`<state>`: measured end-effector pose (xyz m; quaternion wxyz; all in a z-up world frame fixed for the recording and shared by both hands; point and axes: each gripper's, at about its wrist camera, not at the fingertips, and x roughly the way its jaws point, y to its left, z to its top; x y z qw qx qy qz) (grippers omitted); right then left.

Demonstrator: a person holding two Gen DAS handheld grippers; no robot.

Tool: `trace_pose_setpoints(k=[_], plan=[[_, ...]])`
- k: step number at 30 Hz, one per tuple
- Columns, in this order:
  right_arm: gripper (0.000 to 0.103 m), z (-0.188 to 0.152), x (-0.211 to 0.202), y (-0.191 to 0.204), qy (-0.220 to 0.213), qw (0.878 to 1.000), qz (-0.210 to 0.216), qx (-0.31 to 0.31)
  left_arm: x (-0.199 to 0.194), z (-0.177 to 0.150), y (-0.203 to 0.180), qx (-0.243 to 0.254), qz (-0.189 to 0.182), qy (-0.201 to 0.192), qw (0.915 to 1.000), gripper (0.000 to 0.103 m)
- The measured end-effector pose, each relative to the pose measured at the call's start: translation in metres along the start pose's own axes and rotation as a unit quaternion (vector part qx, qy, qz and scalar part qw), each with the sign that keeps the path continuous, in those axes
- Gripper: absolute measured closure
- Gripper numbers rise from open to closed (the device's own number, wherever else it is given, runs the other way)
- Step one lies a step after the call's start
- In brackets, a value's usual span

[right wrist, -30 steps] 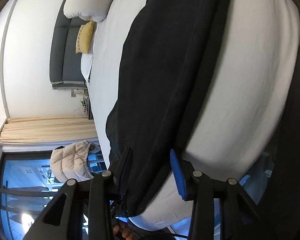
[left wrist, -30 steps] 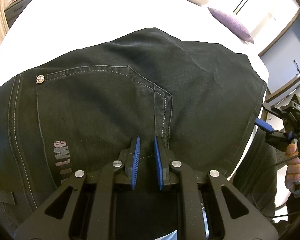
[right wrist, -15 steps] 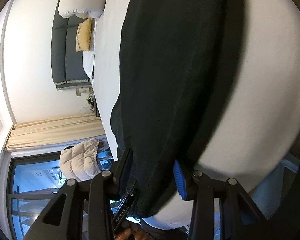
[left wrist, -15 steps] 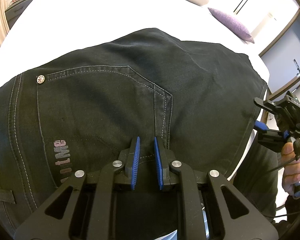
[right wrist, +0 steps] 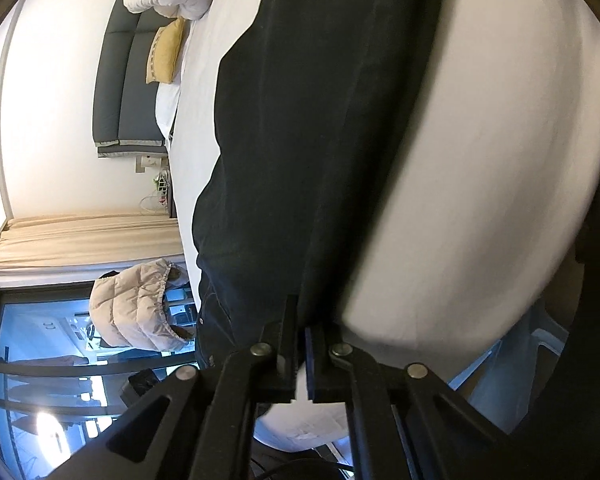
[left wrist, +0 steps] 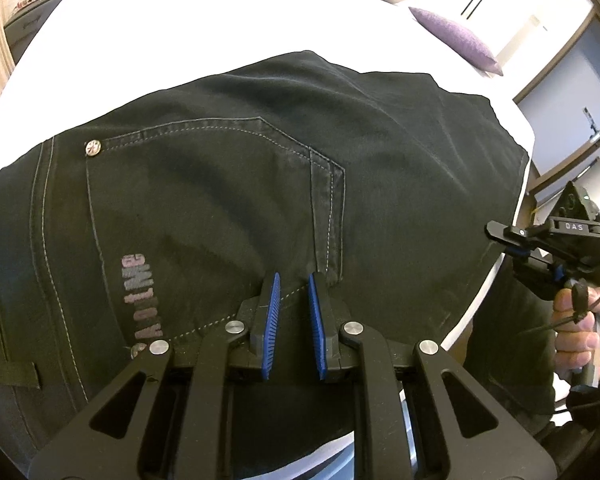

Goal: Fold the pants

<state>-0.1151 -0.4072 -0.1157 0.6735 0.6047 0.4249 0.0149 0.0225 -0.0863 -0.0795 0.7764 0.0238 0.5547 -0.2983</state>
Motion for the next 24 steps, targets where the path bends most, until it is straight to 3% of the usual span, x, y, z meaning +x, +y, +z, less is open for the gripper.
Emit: trace_pose_setpoints(k=[3, 5, 7, 10, 11, 12, 13, 14, 15, 24], plan=[[0.077, 0.003, 0.001, 0.002, 0.0, 0.999, 0.035, 0.012, -0.001, -0.001, 0.001, -0.004, -0.003, 0.0, 1.0, 0.089], [0.053, 0.005, 0.0, 0.004, -0.01, 0.998, 0.062, 0.02, -0.001, -0.002, 0.003, -0.003, -0.004, 0.0, 1.0, 0.088], [0.048, 0.006, 0.003, 0.01, -0.019, 0.998, 0.063, 0.02, -0.002, -0.003, 0.005, -0.003, -0.002, 0.0, 1.0, 0.088], [0.049, -0.002, 0.018, 0.021, 0.003, 0.998, 0.06, 0.006, -0.003, -0.006, 0.003, -0.001, 0.003, 0.001, 1.0, 0.088], [0.056, -0.005, 0.023, 0.023, 0.01, 0.998, 0.061, 0.002, -0.003, -0.006, 0.002, 0.0, 0.004, 0.001, 1.0, 0.088], [0.063, -0.01, 0.032, 0.025, 0.027, 0.998, 0.057, -0.008, -0.004, -0.008, 0.001, 0.001, 0.005, 0.001, 1.0, 0.088], [0.086, -0.014, 0.039, 0.026, 0.041, 0.998, 0.044, -0.017, -0.005, -0.009, 0.001, 0.001, 0.004, 0.001, 1.0, 0.088], [0.096, -0.015, 0.042, 0.025, 0.048, 0.998, 0.033, -0.022, -0.005, -0.01, 0.002, 0.0, 0.003, 0.001, 1.0, 0.088], [0.097, -0.018, 0.045, 0.024, 0.05, 0.998, 0.017, -0.028, -0.005, -0.011, 0.002, -0.001, 0.002, 0.001, 1.0, 0.088], [0.096, -0.025, 0.04, 0.024, 0.058, 0.997, 0.011, -0.041, -0.008, -0.022, 0.009, -0.013, -0.014, -0.004, 0.9998, 0.088]])
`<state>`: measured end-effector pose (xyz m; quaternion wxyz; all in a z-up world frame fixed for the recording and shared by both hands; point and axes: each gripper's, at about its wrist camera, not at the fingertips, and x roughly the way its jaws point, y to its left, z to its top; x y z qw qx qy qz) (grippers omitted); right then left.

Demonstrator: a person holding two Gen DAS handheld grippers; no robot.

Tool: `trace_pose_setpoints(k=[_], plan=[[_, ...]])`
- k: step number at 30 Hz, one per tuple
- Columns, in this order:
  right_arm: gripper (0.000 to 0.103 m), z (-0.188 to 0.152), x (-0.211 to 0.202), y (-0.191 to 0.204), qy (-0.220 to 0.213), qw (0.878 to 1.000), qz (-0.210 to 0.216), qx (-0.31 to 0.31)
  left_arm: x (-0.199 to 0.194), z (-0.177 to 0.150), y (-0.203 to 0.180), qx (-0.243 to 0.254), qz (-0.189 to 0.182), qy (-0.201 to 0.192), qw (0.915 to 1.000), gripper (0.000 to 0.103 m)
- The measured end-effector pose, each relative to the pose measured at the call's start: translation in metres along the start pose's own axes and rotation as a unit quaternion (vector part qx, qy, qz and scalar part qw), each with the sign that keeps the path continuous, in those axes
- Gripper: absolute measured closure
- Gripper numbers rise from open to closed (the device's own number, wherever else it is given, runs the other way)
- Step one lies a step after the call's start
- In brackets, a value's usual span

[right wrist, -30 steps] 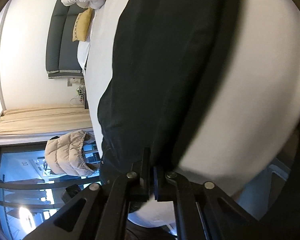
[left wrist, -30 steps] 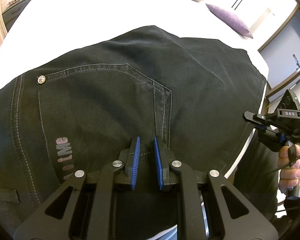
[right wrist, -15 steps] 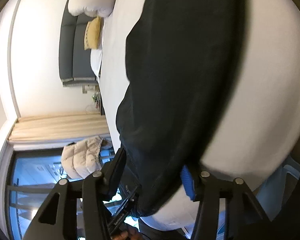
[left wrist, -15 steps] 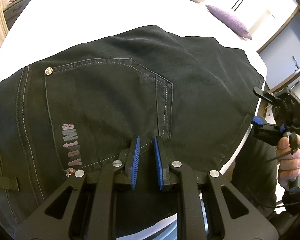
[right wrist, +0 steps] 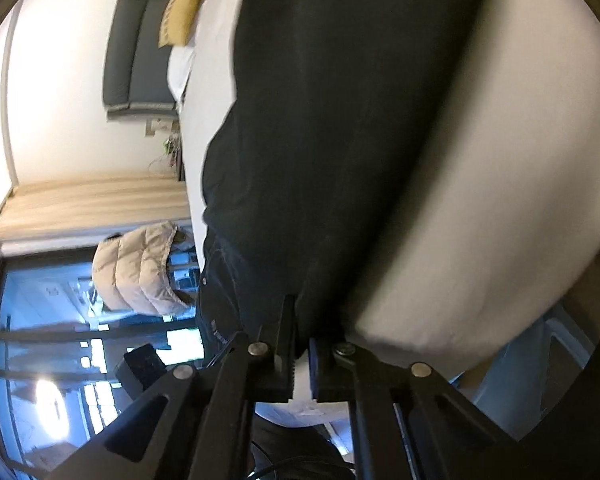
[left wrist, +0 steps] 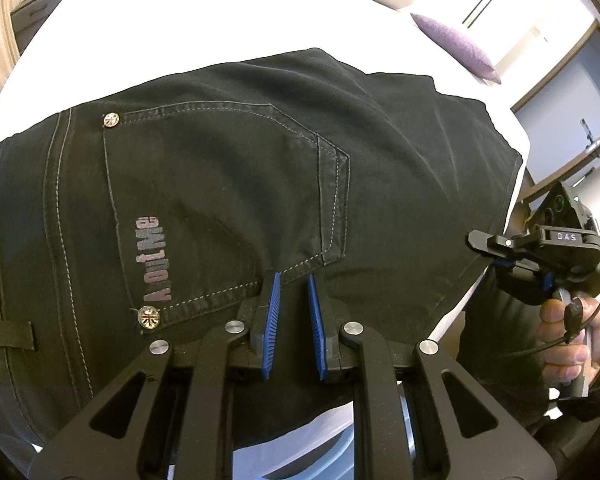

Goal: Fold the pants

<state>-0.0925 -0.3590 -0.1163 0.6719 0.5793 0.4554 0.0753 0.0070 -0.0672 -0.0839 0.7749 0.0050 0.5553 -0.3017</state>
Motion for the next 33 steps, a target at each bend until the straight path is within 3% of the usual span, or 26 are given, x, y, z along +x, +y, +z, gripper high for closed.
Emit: trace_pose_setpoints(k=[4, 5, 11, 13, 15, 17, 18, 19, 20, 21, 23, 25, 28, 31, 33], plan=[[0.057, 0.017, -0.015, 0.001, -0.042, 0.998, 0.034, 0.026, -0.003, 0.001, 0.0, -0.001, 0.004, 0.002, 1.0, 0.088], [0.054, 0.023, -0.019, -0.001, -0.057, 0.997, 0.043, 0.038, -0.004, 0.003, 0.001, -0.002, 0.004, 0.003, 1.0, 0.088], [0.055, 0.055, -0.071, -0.025, -0.156, 0.98, 0.034, 0.117, -0.006, 0.016, -0.009, 0.008, 0.015, 0.001, 0.9999, 0.088], [0.055, 0.057, -0.099, -0.031, -0.191, 0.971, 0.001, 0.146, -0.006, 0.022, -0.012, 0.012, 0.012, -0.001, 0.9999, 0.088], [0.052, 0.053, -0.136, -0.022, -0.248, 0.952, -0.094, 0.149, -0.007, 0.027, -0.015, 0.013, 0.01, -0.005, 0.9998, 0.088], [0.052, 0.053, -0.157, 0.005, -0.294, 0.944, -0.13, 0.078, -0.008, 0.033, -0.016, 0.013, 0.002, -0.01, 0.9999, 0.088], [0.053, 0.056, -0.154, 0.022, -0.287, 0.948, -0.136, 0.036, -0.008, 0.036, -0.017, 0.015, 0.003, -0.011, 0.9998, 0.088], [0.061, 0.062, -0.143, 0.042, -0.264, 0.955, -0.137, -0.013, -0.006, 0.041, -0.018, 0.018, 0.005, -0.011, 0.9998, 0.088], [0.085, 0.068, -0.12, 0.067, -0.219, 0.965, -0.125, -0.071, -0.003, 0.045, -0.018, 0.019, 0.006, -0.01, 0.9998, 0.088], [0.093, 0.072, -0.096, 0.087, -0.177, 0.972, -0.106, -0.115, 0.0, 0.05, -0.018, 0.021, 0.004, -0.011, 0.9997, 0.088], [0.096, 0.075, -0.041, 0.122, -0.094, 0.976, -0.073, -0.18, 0.001, 0.059, -0.019, 0.022, 0.002, -0.022, 0.9995, 0.088], [0.097, 0.075, 0.034, 0.154, -0.014, 0.971, -0.06, -0.23, 0.004, 0.066, -0.014, 0.009, -0.006, -0.027, 0.9996, 0.088], [0.097, 0.084, 0.117, 0.17, 0.063, 0.974, -0.029, -0.215, 0.009, 0.066, 0.002, -0.016, -0.007, -0.021, 0.9996, 0.088], [0.097, 0.104, 0.189, 0.167, 0.102, 0.979, -0.035, -0.173, 0.013, 0.056, 0.017, -0.035, -0.021, -0.018, 0.999, 0.088], [0.103, 0.121, 0.22, 0.153, 0.103, 0.981, -0.066, -0.148, 0.013, 0.052, 0.021, -0.041, -0.027, -0.021, 0.9986, 0.088]])
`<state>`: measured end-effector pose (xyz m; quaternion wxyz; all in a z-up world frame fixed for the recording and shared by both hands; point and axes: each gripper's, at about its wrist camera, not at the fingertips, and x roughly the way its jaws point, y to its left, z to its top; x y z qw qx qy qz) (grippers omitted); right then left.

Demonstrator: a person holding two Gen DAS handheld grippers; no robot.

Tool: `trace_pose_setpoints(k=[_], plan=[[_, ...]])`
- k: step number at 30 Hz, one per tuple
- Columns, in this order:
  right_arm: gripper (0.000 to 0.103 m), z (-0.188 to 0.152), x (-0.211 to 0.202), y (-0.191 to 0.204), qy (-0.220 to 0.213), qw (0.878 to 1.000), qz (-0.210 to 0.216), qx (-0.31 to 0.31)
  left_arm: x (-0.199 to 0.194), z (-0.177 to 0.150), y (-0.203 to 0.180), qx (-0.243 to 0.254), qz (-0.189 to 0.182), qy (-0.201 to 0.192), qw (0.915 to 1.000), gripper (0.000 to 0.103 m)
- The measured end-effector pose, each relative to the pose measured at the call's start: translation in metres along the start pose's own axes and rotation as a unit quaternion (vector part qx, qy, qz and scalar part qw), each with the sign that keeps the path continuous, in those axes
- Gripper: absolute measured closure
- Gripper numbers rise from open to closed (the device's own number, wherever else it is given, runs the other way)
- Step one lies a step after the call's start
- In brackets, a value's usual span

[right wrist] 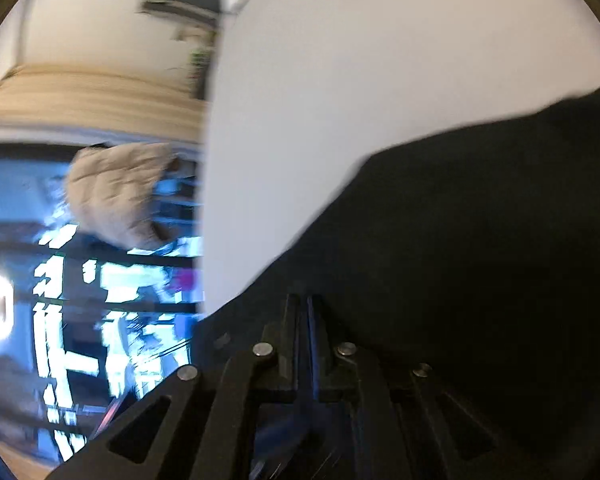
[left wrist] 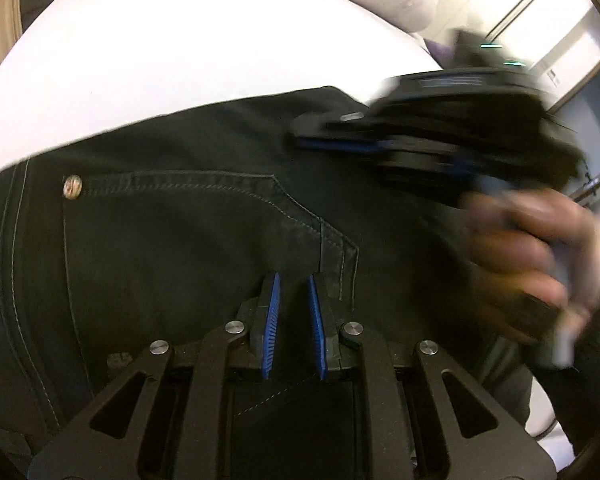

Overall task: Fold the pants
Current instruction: 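Lay the folded leg onto the jeans with the right gripper and open it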

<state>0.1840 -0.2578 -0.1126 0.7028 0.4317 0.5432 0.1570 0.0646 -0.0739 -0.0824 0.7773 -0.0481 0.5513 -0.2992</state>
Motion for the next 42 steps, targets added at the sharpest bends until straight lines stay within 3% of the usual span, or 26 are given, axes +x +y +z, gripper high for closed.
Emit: trace_pose_setpoints(k=[5, 8, 10, 13, 14, 17, 19, 20, 21, 22, 24, 27, 28, 29, 31, 32, 33, 36, 37, 40, 42], plan=[[0.103, 0.024, 0.006, -0.018, -0.037, 0.999, 0.014, 0.036, 0.001, -0.001, 0.003, 0.001, 0.002, -0.004, 1.0, 0.088], [0.1, 0.041, -0.029, -0.018, -0.119, 0.991, -0.06, 0.013, 0.001, -0.002, 0.005, -0.004, -0.005, -0.006, 1.0, 0.089], [0.098, 0.041, -0.059, -0.031, -0.146, 0.987, -0.035, 0.054, 0.0, -0.002, 0.006, -0.007, -0.008, -0.007, 0.9999, 0.088], [0.098, 0.021, -0.064, -0.011, -0.107, 0.994, 0.008, 0.007, 0.0, -0.002, 0.005, -0.007, -0.003, -0.01, 0.9999, 0.088], [0.098, 0.005, -0.054, 0.001, -0.074, 0.997, 0.032, -0.011, -0.001, -0.004, 0.006, -0.007, -0.002, -0.011, 0.9999, 0.088], [0.098, -0.023, -0.015, 0.014, -0.022, 0.999, 0.005, -0.047, -0.003, -0.008, 0.006, -0.006, 0.001, -0.01, 0.9999, 0.088], [0.103, -0.022, 0.004, -0.012, -0.019, 1.0, 0.008, -0.001, -0.004, -0.007, 0.003, -0.004, 0.005, -0.006, 1.0, 0.088], [0.103, -0.016, 0.003, -0.029, -0.026, 0.997, 0.051, 0.043, -0.002, -0.007, 0.001, -0.003, 0.007, -0.005, 1.0, 0.088], [0.103, -0.014, -0.004, -0.037, -0.034, 0.995, 0.066, 0.059, -0.002, -0.007, -0.002, -0.002, 0.008, -0.005, 1.0, 0.089], [0.103, -0.007, -0.014, -0.039, -0.054, 0.995, 0.055, 0.057, -0.002, -0.006, -0.003, -0.003, 0.008, -0.006, 0.9999, 0.089], [0.103, 0.013, -0.057, -0.043, -0.145, 0.988, -0.041, 0.033, -0.001, -0.004, -0.003, -0.007, 0.007, -0.009, 0.9999, 0.089], [0.103, 0.029, -0.109, -0.096, -0.218, 0.963, -0.046, 0.151, 0.002, -0.002, -0.006, -0.005, 0.011, -0.008, 0.9999, 0.089], [0.103, 0.029, -0.126, -0.102, -0.238, 0.956, -0.037, 0.169, 0.002, -0.002, -0.007, -0.005, 0.013, -0.007, 0.9999, 0.088], [0.099, 0.028, -0.137, -0.101, -0.246, 0.956, -0.038, 0.157, 0.002, -0.002, -0.008, -0.007, 0.014, -0.007, 0.9999, 0.088], [0.098, 0.02, -0.14, -0.076, -0.228, 0.967, -0.018, 0.111, 0.006, -0.002, -0.01, -0.007, 0.019, -0.008, 0.9998, 0.088], [0.098, 0.012, -0.127, -0.059, -0.192, 0.977, 0.027, 0.086, 0.008, -0.001, -0.012, -0.005, 0.021, -0.009, 0.9997, 0.088], [0.096, 0.006, -0.118, -0.049, -0.168, 0.983, 0.038, 0.067, 0.01, -0.001, -0.014, -0.003, 0.024, -0.008, 0.9997, 0.088], [0.092, -0.008, -0.075, -0.036, -0.117, 0.992, 0.014, 0.036, 0.013, -0.003, -0.018, 0.001, 0.028, -0.004, 0.9996, 0.088], [0.102, -0.008, -0.064, -0.051, -0.114, 0.991, 0.013, 0.063, 0.012, -0.003, -0.019, 0.003, 0.027, -0.002, 0.9996, 0.088], [0.103, -0.002, -0.062, -0.079, -0.135, 0.978, 0.076, 0.138, 0.012, -0.003, -0.021, 0.003, 0.025, -0.001, 0.9997, 0.088], [0.103, 0.006, -0.09, -0.083, -0.183, 0.975, 0.022, 0.126, 0.013, -0.003, -0.022, 0.0, 0.026, -0.003, 0.9997, 0.088]])
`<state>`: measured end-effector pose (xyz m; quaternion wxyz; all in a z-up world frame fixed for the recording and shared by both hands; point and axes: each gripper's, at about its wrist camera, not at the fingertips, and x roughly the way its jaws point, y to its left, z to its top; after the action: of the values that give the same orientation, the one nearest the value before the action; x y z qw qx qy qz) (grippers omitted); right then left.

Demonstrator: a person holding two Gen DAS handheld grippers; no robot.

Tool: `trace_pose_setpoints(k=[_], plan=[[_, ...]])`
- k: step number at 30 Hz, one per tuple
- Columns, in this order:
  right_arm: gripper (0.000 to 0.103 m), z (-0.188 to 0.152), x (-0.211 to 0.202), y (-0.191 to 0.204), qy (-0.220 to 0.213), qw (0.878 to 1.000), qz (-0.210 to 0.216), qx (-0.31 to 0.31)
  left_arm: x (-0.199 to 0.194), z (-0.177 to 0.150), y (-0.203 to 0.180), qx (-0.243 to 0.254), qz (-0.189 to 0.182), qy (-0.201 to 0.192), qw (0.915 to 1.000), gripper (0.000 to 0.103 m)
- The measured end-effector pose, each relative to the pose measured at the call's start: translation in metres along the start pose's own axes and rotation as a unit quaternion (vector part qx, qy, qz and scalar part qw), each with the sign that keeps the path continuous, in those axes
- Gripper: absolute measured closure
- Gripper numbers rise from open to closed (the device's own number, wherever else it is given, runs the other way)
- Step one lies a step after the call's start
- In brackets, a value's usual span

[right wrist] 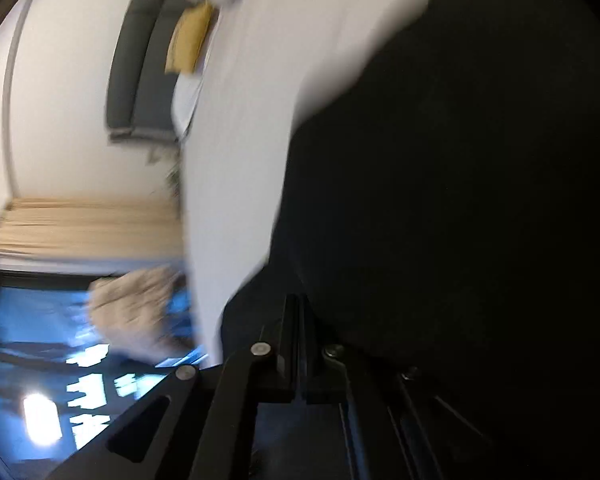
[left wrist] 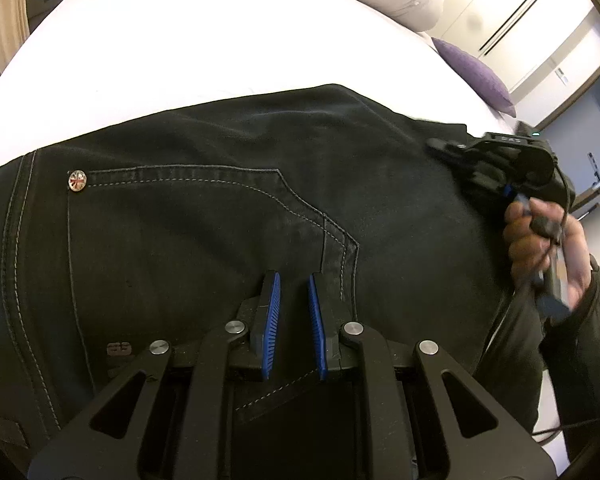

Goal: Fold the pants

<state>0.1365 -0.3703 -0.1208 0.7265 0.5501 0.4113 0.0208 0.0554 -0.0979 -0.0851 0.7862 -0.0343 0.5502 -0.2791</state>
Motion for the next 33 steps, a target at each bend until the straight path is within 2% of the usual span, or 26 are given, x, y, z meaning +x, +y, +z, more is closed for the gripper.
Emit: trace_pose_setpoints(k=[2, 4, 6, 10, 11, 12, 14, 15, 17, 19, 20, 21, 23, 25, 26, 27, 29, 30, 32, 33], plan=[[0.103, 0.02, -0.029, -0.021, -0.046, 0.999, -0.002, 0.023, 0.001, 0.0, -0.002, 0.003, 0.003, 0.0, 1.0, 0.088], [0.103, 0.046, -0.063, -0.057, -0.101, 0.992, -0.007, 0.069, 0.001, 0.001, -0.004, 0.004, 0.004, 0.001, 1.0, 0.088], [0.103, 0.069, -0.097, -0.083, -0.142, 0.986, -0.009, 0.088, 0.002, 0.001, -0.005, 0.003, 0.002, 0.002, 1.0, 0.088], [0.103, 0.104, -0.154, -0.105, -0.226, 0.967, -0.071, 0.097, 0.004, -0.001, -0.005, 0.004, 0.003, 0.001, 1.0, 0.088], [0.103, 0.119, -0.18, -0.124, -0.243, 0.961, -0.084, 0.105, 0.005, -0.001, -0.005, 0.004, 0.003, 0.001, 1.0, 0.088], [0.103, 0.127, -0.195, -0.125, -0.258, 0.954, -0.098, 0.115, 0.005, -0.001, -0.005, 0.005, 0.003, 0.0, 1.0, 0.088], [0.089, 0.131, -0.214, -0.114, -0.273, 0.947, -0.126, 0.115, 0.005, -0.002, -0.005, 0.005, 0.002, -0.001, 1.0, 0.088], [0.086, 0.127, -0.221, -0.096, -0.282, 0.948, -0.114, 0.09, 0.005, -0.002, -0.005, 0.003, 0.002, -0.002, 1.0, 0.088], [0.078, 0.119, -0.218, -0.072, -0.256, 0.962, -0.09, 0.044, 0.002, -0.002, -0.003, -0.002, 0.002, -0.005, 1.0, 0.088], [0.073, 0.092, -0.187, -0.038, -0.192, 0.979, -0.062, -0.019, 0.003, -0.004, -0.004, 0.002, 0.006, -0.004, 1.0, 0.088], [0.07, 0.078, -0.168, -0.026, -0.17, 0.983, -0.053, -0.032, 0.002, -0.005, -0.004, 0.003, 0.007, -0.003, 1.0, 0.088], [0.07, 0.06, -0.145, -0.02, -0.135, 0.989, -0.044, -0.04, 0.002, -0.005, -0.004, 0.002, 0.006, -0.003, 1.0, 0.088], [0.07, 0.05, -0.115, -0.019, -0.106, 0.993, -0.043, -0.029, 0.003, -0.005, -0.005, 0.002, 0.007, -0.001, 1.0, 0.088], [0.071, 0.042, -0.094, -0.029, -0.113, 0.992, -0.056, 0.001, 0.002, -0.005, -0.006, 0.005, 0.008, 0.001, 1.0, 0.088], [0.08, 0.05, -0.081, -0.03, -0.118, 0.991, -0.052, 0.022, 0.001, -0.003, -0.006, 0.005, 0.008, 0.002, 0.9999, 0.088], [0.083, 0.057, -0.079, -0.036, -0.121, 0.991, -0.042, 0.036, 0.001, -0.003, -0.006, 0.005, 0.008, 0.001, 1.0, 0.088], [0.099, 0.081, -0.075, -0.046, -0.121, 0.991, -0.051, 0.03, 0.001, -0.001, -0.006, 0.003, 0.005, 0.0, 1.0, 0.088], [0.103, 0.091, -0.067, -0.046, -0.118, 0.991, -0.064, 0.026, 0.002, -0.001, -0.005, 0.0, 0.004, -0.001, 1.0, 0.088], [0.103, 0.108, -0.063, -0.054, -0.122, 0.99, -0.055, 0.034, 0.002, -0.001, -0.005, 0.002, 0.004, -0.002, 1.0, 0.088], [0.103, 0.129, -0.084, -0.074, -0.124, 0.99, -0.054, 0.039, 0.002, -0.002, -0.005, 0.004, 0.005, -0.003, 1.0, 0.088]])
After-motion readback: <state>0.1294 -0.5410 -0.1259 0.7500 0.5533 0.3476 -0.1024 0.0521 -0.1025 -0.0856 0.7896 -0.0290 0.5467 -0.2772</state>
